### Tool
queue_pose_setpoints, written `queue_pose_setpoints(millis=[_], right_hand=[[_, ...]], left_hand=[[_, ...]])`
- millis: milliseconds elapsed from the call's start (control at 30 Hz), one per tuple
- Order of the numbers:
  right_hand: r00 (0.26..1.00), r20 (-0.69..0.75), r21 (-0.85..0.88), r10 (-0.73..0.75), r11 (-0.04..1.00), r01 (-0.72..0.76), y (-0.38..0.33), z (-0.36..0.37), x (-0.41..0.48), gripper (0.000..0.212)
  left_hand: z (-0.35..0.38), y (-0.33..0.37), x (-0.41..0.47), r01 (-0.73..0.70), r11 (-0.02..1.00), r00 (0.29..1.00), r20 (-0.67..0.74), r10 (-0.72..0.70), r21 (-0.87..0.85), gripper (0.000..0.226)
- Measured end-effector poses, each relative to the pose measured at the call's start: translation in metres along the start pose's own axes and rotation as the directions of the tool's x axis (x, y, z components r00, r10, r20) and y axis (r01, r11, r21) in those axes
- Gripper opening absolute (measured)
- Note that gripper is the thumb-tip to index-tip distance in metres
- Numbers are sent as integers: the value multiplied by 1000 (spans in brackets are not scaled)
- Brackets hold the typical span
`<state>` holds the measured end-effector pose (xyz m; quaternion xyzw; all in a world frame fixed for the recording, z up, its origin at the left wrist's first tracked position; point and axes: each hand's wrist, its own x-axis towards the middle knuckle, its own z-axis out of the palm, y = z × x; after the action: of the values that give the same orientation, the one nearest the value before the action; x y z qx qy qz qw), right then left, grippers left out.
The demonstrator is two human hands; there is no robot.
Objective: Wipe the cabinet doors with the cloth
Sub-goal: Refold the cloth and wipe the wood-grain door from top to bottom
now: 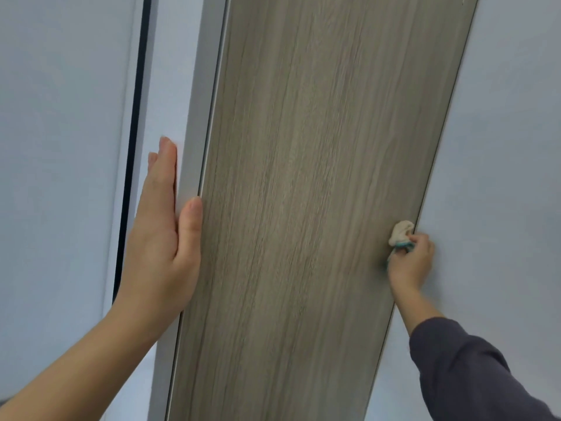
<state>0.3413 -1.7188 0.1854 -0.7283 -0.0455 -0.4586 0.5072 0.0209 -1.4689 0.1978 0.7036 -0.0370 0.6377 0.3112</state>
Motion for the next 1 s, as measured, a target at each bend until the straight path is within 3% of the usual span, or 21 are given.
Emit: queue_pose_setpoints(millis=[167, 367, 600, 733, 1000], right_hand=[[984, 9, -99, 179, 979, -177, 14, 2, 18, 31], [965, 42, -82, 258, 964, -254, 9, 0, 13, 38], [966, 49, 24, 254, 967, -255, 2, 0, -45, 23], [981, 66, 118, 184, 975, -191, -21, -8, -87, 19], [987, -28, 405, -156, 901, 154, -95, -18, -193, 21]], left_hand=[[0, -2, 0, -9, 1000, 1000, 6, 9, 8, 56], [1, -3, 0, -9, 1000, 1000, 15, 9, -1, 57], [1, -3, -2, -8, 1000, 1000, 17, 8, -12, 57], [1, -2, -2, -6, 1000, 1000, 25, 7, -17, 57], [-1, -3, 0, -24, 999, 998, 53, 26, -37, 56]])
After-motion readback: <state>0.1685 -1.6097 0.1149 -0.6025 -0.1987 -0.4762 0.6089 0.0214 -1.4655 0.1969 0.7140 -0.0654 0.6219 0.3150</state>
